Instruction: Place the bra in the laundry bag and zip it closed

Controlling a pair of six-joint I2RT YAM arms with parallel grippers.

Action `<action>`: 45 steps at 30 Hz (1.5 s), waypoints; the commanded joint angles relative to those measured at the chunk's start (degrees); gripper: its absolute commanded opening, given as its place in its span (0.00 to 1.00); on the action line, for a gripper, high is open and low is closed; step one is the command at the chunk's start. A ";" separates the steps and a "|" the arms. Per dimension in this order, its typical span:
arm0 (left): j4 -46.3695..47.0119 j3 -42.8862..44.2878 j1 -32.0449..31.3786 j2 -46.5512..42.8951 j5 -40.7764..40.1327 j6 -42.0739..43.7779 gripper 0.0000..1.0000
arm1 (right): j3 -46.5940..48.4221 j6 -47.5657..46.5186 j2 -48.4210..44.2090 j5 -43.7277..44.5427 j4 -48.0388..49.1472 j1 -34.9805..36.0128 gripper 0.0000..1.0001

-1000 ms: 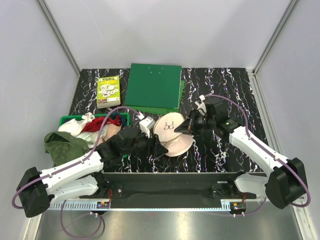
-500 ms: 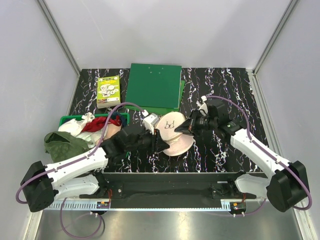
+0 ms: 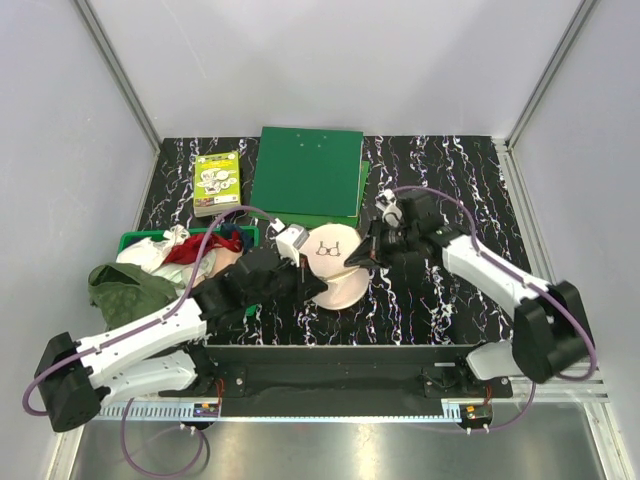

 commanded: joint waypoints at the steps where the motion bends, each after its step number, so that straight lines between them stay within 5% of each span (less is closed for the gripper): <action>1: 1.71 -1.04 0.13 -3.73 2.91 1.08 0.00 | 12.63 -13.18 7.06 4.34 -9.74 -1.48 0.13; 2: 3.63 -1.22 0.04 -2.78 3.00 0.46 0.00 | 14.67 -15.11 9.34 7.41 -15.33 -1.48 0.19; 3: 4.78 -1.31 0.13 -1.99 3.18 -0.85 0.00 | 16.26 -15.48 9.97 12.23 -17.21 -1.39 0.45; 6: 8.30 -0.43 -0.05 3.18 2.66 -3.84 0.00 | 13.83 -11.98 6.83 16.56 -17.23 -1.13 0.77; 11: 10.32 2.47 -0.66 10.23 1.69 -6.66 0.00 | 4.69 -1.63 -7.47 25.45 -17.59 1.42 0.89; 17: 11.82 3.17 -3.73 11.91 1.86 -6.58 0.00 | -11.04 17.35 -20.07 24.77 -0.50 8.18 0.80; 25: 11.64 3.26 -6.99 11.56 0.37 -6.75 0.00 | -15.63 24.77 -14.46 25.37 12.38 11.18 0.64; 29: 9.20 2.56 -7.34 10.68 -0.77 -6.58 0.00 | -16.07 24.77 -15.16 26.69 12.57 11.18 0.28; 33: -3.27 2.56 -5.25 7.87 -15.22 -6.40 0.00 | -15.81 21.97 -17.97 27.49 8.00 10.22 0.00; 38: -10.77 -1.21 5.48 3.92 -14.06 -3.78 0.00 | -15.20 16.35 -18.50 16.27 6.67 3.29 0.00; 43: -11.83 0.54 6.46 2.33 -13.26 -0.96 0.00 | -9.58 6.35 -10.53 7.19 5.10 0.99 0.00; 45: -8.85 0.36 6.37 1.54 -6.34 0.63 0.00 | -4.93 3.26 -5.18 5.34 3.43 0.72 0.00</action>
